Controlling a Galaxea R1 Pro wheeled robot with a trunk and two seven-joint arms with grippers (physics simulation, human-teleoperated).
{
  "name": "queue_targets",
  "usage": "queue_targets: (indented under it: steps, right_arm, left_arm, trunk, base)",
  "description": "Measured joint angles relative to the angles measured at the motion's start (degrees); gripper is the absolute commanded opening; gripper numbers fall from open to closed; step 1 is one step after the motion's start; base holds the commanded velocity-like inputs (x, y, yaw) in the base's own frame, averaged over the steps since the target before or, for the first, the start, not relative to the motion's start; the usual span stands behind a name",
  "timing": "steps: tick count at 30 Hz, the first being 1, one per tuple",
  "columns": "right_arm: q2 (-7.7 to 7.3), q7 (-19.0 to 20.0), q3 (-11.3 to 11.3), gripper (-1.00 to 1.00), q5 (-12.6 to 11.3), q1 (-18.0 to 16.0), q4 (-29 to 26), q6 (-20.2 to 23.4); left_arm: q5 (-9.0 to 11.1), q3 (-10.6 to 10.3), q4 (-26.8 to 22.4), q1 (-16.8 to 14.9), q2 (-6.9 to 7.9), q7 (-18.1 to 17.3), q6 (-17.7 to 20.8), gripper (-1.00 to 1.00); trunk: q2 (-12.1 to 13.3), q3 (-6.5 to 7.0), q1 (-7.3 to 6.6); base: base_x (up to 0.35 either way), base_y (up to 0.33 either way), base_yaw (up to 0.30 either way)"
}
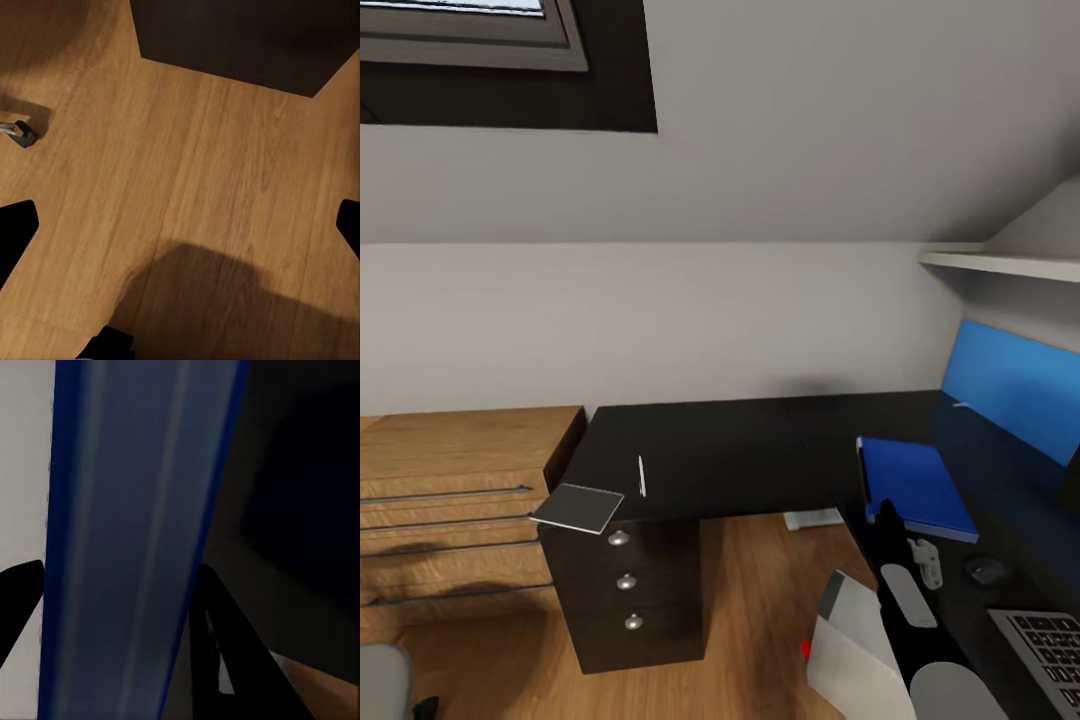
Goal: In the bedroom, organize the workspace by keeping the computer under the desk, ensuring the monitor is on the desk, placing the keyboard on the desk next to the monitor, placing the mouse on the desk next to the keyboard, moving the folder from the swivel chair onto the desk next to the mouse, stacking the notebook on top of the folder with the pen on top of the notebook, and positioning the swivel chair next to the desk.
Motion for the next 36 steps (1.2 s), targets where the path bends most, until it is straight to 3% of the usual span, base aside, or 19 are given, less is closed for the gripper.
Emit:
queue_targets:
  steps: [5, 10, 13, 21, 26, 36]
  right_arm:
    - [-0.11, 0.0, 0.0, -1.00, 1.2, -0.8, 0.8, 0.0]
    - [-1.23, 0.0, 0.0, -1.00, 6.5, -3.7, 5.4, 0.1]
    - [-1.48, 0.0, 0.0, -1.00, 7.9, -4.5, 6.1, 0.1]
    - [-2.34, -0.1, 0.0, -1.00, 8.2, -4.9, 6.7, 0.1]
    - [-3.64, -0.1, -0.3, -1.00, 8.0, -6.6, 10.1, 0.0]
    - [-3.49, 0.1, -1.0, -1.00, 7.4, -6.8, 10.5, 0.1]
  left_arm:
    - [0.0, 0.0, 0.0, 0.0, 0.00, 0.0, 0.0, 1.00]
    - [-0.1, 0.0, 0.0, 0.0, -0.01, 0.0, 0.0, 1.00]
    - [-0.1, 0.0, 0.0, 0.0, -0.01, 0.0, 0.0, 1.00]
    - [-0.3, -0.1, 0.1, 0.0, 0.07, -0.2, -0.1, 1.00]
    - [-0.3, -0.1, 0.2, 0.0, 0.13, -0.2, -0.1, 1.00]
    - [-0.2, 0.1, 0.2, 0.0, 0.17, -0.1, 0.0, 1.00]
  trunk:
    - [-2.0, -0.90, 1.10]
    - [-4.0, -1.79, 2.20]
    - [-5.2, -2.33, 2.86]
    - [-5.2, -2.34, 2.86]
    - [-5.2, -2.34, 2.86]
    - [-5.2, -2.34, 2.86]
  base:
    - [0.000, 0.000, 0.000]
    - [0.000, 0.000, 0.000]
    - [0.000, 0.000, 0.000]
    - [0.006, -0.003, 0.000]
    - [0.109, -0.074, 0.000]
    - [0.105, -0.004, 0.000]
